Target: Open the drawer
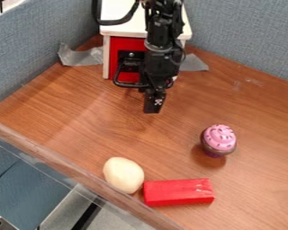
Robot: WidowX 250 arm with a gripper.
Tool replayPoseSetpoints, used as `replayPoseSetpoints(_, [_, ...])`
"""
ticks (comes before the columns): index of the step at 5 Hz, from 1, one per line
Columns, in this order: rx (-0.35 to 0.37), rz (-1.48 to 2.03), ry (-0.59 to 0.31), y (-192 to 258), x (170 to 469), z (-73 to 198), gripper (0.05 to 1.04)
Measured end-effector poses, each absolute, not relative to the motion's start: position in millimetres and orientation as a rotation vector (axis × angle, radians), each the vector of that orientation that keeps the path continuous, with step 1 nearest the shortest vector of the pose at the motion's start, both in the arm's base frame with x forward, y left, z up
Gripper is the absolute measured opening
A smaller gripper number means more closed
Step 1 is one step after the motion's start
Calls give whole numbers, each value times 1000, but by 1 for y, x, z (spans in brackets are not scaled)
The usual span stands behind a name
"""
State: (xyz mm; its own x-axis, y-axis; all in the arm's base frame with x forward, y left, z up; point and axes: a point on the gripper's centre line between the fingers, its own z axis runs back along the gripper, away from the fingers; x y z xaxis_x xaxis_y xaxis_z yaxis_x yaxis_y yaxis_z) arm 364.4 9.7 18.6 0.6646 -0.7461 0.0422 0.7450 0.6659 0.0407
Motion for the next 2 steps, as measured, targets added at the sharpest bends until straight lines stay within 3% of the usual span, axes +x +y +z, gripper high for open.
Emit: replayPoseSetpoints(2, [20,-854,-75,11,368,19,380])
